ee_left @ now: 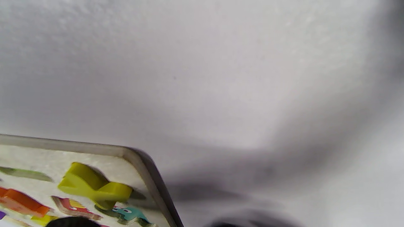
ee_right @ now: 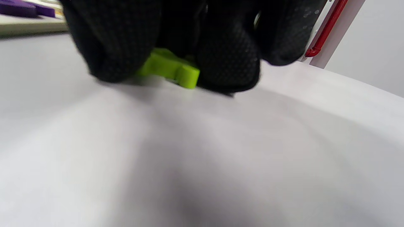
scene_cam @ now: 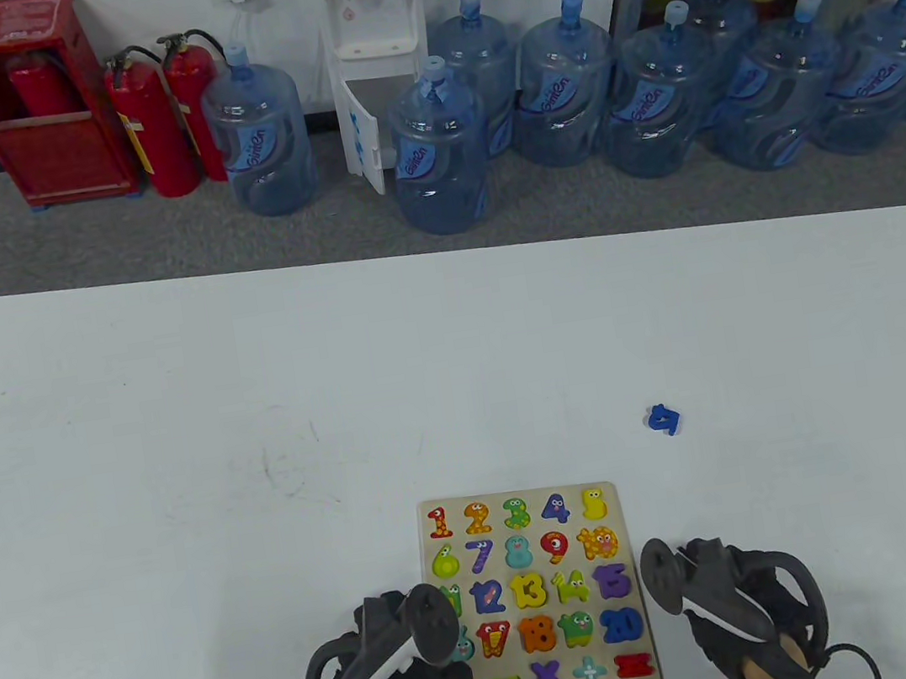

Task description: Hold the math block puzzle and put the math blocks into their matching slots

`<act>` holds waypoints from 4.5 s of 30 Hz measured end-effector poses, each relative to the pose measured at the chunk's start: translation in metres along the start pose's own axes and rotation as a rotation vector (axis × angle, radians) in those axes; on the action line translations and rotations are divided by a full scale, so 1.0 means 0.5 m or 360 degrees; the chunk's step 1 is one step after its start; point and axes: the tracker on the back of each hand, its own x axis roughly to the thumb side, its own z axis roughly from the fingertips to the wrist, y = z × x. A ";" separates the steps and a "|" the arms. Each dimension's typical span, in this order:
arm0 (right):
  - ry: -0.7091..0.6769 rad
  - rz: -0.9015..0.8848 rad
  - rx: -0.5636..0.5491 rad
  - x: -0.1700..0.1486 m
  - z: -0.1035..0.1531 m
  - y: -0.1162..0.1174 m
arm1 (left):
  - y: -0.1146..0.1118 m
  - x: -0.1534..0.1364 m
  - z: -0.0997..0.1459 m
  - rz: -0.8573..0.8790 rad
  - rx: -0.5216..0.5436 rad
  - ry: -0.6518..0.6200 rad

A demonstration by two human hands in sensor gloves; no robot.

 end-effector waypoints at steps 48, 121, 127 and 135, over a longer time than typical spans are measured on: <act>0.0259 -0.0992 0.0095 -0.157 -0.017 0.013 | -0.001 -0.001 0.001 0.0002 0.0001 -0.0004; -0.0290 -0.0048 -0.0320 0.077 -0.014 -0.048 | -0.003 -0.009 -0.002 0.0028 0.0026 0.0020; -0.0203 -0.0012 -0.0128 0.069 -0.040 -0.020 | -0.002 -0.008 -0.002 0.0023 0.0019 0.0017; -0.0175 -0.0087 -0.0187 0.050 -0.037 -0.013 | -0.003 -0.006 -0.002 0.0012 0.0014 0.0018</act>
